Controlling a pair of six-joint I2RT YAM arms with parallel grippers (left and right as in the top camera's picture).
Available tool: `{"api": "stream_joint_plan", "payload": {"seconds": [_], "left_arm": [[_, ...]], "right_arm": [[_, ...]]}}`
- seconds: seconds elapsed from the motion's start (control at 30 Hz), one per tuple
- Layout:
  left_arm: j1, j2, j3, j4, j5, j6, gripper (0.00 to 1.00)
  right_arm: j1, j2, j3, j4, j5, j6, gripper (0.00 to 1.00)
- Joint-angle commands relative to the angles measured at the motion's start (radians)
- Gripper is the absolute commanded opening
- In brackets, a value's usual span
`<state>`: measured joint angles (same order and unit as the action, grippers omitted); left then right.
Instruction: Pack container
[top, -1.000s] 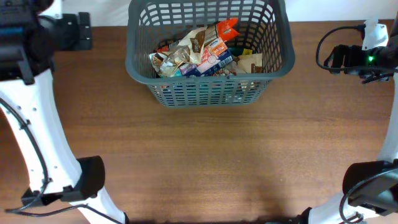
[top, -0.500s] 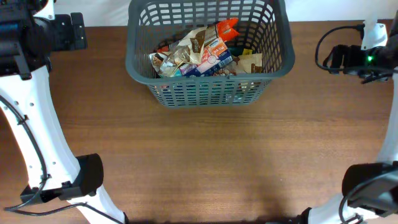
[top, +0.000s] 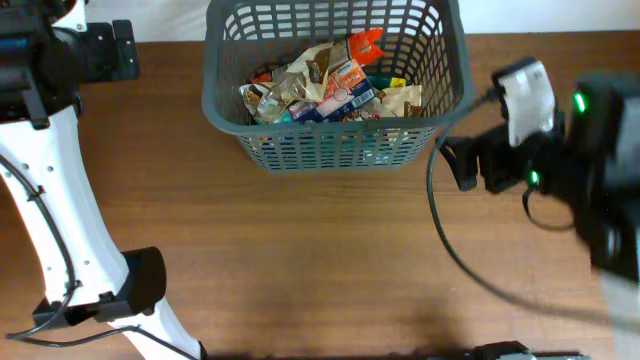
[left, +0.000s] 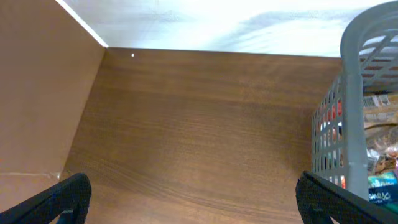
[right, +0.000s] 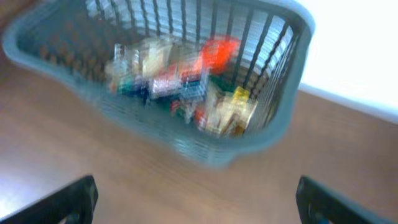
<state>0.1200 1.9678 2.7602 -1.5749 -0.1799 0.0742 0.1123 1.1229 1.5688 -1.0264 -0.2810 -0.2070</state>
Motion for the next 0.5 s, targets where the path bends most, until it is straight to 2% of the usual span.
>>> {"api": "stream_joint_plan", "payload": {"seconds": [0.0,0.07,0.23,0.37,0.47], "left_arm": [[0.003,-0.004,-0.001,-0.002,-0.008,-0.014,0.99],[0.003,-0.004,-0.001,-0.002,-0.008,-0.014,0.99],[0.003,-0.004,-0.001,-0.002,-0.008,-0.014,0.99],[0.003,-0.004,-0.001,-0.002,-0.008,-0.014,0.99],[0.003,-0.004,-0.001,-0.002,-0.008,-0.014,0.99]], "right_arm": [[-0.004,-0.215,-0.257,0.193,0.033,-0.024,0.99],[-0.021,-0.395,-0.492,0.364,0.104,-0.024,0.99],[-0.044,-0.697,-0.892,0.567,0.14,-0.024,0.99],[-0.096,-0.912,-1.199,0.626,0.139,-0.024,0.99],[-0.104,-0.988,-1.309,0.627,0.138,-0.024,0.99]]}}
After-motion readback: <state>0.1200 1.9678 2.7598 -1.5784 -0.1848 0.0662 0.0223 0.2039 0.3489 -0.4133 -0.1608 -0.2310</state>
